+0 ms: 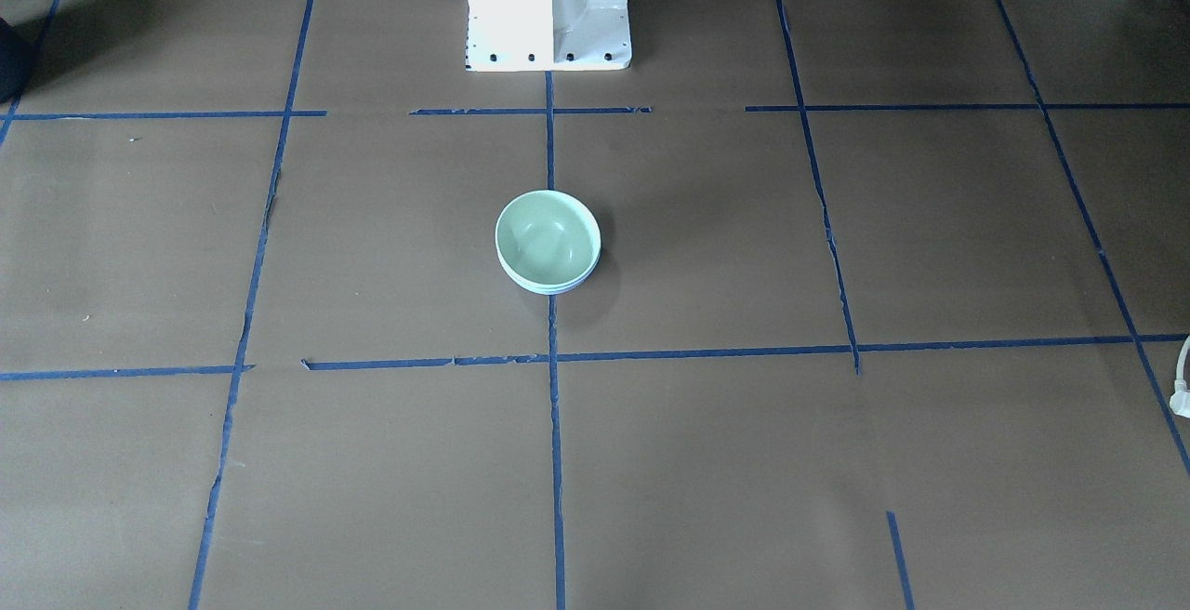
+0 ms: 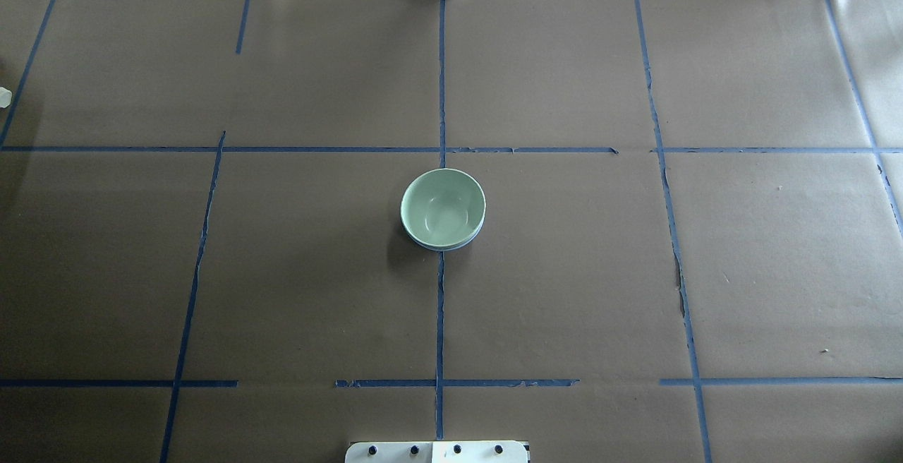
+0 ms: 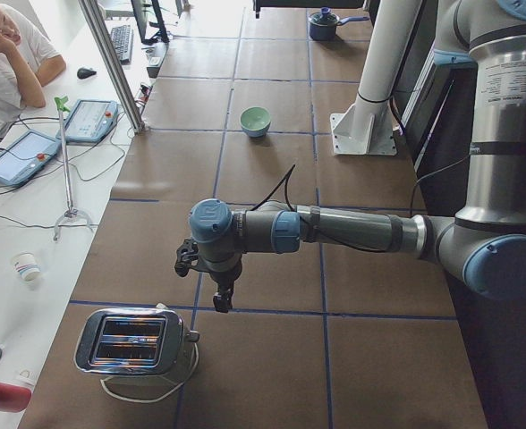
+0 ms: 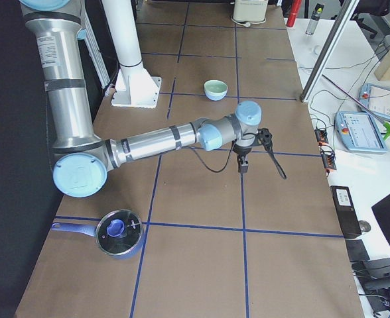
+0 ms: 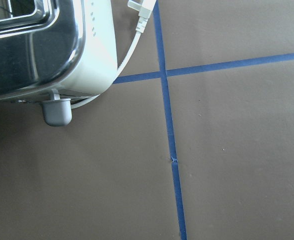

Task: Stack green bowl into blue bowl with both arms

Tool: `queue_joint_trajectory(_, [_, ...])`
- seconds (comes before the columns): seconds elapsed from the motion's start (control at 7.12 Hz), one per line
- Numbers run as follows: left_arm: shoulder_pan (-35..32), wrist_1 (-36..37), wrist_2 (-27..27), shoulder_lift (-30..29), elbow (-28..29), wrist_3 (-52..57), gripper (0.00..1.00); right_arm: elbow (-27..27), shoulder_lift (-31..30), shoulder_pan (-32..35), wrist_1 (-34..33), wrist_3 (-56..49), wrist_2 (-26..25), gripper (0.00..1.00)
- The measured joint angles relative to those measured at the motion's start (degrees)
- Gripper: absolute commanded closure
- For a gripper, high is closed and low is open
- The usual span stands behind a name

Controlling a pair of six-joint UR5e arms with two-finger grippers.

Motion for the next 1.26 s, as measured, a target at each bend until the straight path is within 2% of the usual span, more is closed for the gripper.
queue_joint_trajectory(0.14, [-0.4, -4.2, -1.6, 1.6, 0.4, -0.1, 0.0, 0.0, -3.4, 2.5, 0.2, -2.2, -0.1, 0.0])
queue_joint_trajectory(0.42, [-0.7, -9.2, -2.6, 4.8, 1.9, -0.3, 0.0, 0.1, -6.0, 4.4, 0.4, -2.8, -0.2, 0.0])
queue_joint_trajectory(1.26, [-1.0, -10.1, -2.2, 7.7, 2.7, -0.2, 0.0, 1.2, -4.7, 4.5, -5.4, -2.8, 0.6, 0.0])
